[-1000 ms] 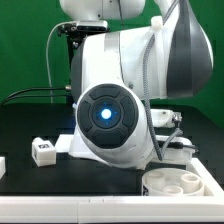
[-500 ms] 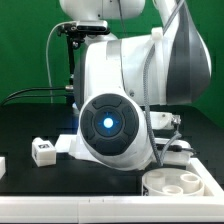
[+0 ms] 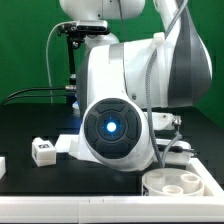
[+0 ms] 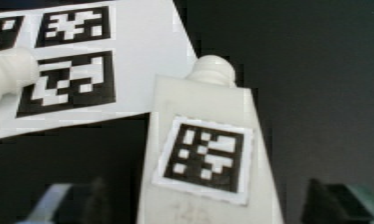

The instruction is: Assemble stool

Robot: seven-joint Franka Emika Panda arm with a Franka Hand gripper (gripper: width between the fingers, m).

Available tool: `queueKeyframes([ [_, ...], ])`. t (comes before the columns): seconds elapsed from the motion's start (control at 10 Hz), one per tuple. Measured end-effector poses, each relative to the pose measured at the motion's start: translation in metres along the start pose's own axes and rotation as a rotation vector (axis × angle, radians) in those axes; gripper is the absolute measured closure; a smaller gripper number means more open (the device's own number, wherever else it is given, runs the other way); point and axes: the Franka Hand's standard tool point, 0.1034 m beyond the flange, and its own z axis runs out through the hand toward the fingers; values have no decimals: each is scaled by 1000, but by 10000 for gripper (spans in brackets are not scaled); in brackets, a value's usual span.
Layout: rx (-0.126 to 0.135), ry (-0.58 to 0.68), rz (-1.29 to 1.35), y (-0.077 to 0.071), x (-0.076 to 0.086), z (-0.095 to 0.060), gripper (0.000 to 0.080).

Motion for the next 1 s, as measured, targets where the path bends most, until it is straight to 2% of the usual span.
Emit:
queueKeyframes([
  [0.1, 2, 19, -1, -1, 3, -2, 428],
  [0.2, -2, 13, -4, -2, 0, -4, 478],
  [0.3, -5, 19, -13, -7, -4, -14, 478],
  [0.4, -7, 75, -26, -15, -10, -33, 478],
  [0.6, -4, 197, -77, -29, -42, -83, 478],
  [0.8, 6, 360, -78, -43, -46, -100, 478],
  [1.0, 23, 506, -80, -44, -42, -100, 476],
])
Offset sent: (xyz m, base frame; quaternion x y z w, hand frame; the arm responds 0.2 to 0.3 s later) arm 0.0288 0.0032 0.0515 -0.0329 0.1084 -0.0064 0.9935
